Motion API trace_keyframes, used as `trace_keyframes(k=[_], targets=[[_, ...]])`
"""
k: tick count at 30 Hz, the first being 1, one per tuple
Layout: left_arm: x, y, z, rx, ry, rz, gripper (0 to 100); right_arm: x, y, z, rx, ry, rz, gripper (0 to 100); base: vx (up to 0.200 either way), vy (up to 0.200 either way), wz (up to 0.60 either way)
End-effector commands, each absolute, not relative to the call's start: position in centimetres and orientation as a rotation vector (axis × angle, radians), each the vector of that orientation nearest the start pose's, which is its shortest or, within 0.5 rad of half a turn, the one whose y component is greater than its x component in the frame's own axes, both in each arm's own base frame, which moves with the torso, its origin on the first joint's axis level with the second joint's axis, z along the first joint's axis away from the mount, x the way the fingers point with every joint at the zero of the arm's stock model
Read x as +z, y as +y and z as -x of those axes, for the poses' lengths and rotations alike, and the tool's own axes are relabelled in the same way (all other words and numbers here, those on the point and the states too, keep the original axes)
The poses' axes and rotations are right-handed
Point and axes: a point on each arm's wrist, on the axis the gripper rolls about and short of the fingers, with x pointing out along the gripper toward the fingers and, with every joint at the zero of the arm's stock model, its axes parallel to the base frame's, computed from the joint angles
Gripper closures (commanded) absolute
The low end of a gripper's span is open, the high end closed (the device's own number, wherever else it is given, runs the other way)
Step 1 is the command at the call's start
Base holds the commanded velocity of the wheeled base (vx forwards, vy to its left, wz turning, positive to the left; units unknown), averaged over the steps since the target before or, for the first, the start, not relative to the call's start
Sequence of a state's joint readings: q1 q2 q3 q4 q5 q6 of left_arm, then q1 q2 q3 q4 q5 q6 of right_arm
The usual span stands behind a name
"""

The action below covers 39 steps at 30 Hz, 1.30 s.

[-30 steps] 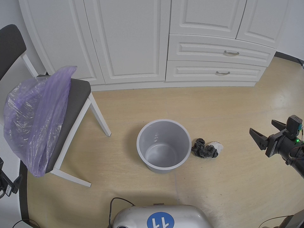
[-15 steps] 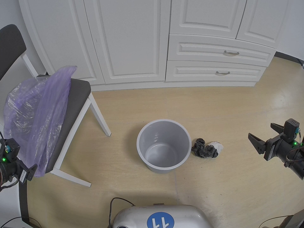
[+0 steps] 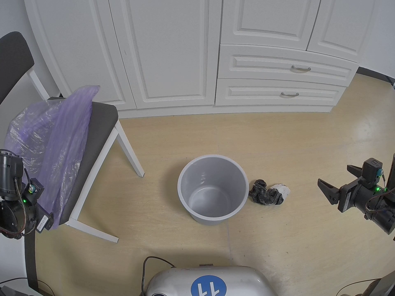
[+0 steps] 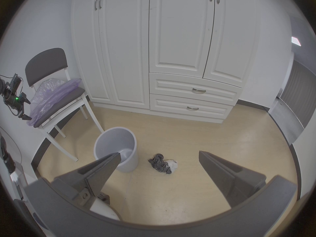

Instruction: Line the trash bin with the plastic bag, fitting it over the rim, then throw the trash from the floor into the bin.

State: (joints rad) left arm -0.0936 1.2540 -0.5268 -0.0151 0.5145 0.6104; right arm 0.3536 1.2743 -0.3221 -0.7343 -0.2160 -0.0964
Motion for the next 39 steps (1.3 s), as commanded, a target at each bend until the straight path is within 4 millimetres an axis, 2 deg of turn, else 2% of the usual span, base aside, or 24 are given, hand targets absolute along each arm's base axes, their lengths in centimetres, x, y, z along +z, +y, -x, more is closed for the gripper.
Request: trace_keyframes(k=[1,13,27,28,39], targets=[[14.7,-0.5,-17.7,0.186,0.85,-0.806,0,16.4,5.7,-16.8,0.148,0.217,0.162,0,0.0,0.0,0.0],[14.0,-0.5,-19.4,0.296,0.866,-0.852,0,16.6,5.6,-16.6,0.145,0.203,0.157,0,0.0,0.0,0.0],[14.1,-0.4,-19.4,0.335,0.863,-0.867,0,16.6,5.6,-16.6,0.143,0.203,0.159,0,0.0,0.0,0.0],[14.1,-0.4,-19.4,0.335,0.863,-0.868,100,16.6,5.6,-16.6,0.143,0.203,0.159,0,0.0,0.0,0.0],[14.6,-0.4,-18.8,0.347,0.833,-0.858,100,16.5,5.6,-16.7,0.142,0.209,0.175,0,0.0,0.0,0.0]])
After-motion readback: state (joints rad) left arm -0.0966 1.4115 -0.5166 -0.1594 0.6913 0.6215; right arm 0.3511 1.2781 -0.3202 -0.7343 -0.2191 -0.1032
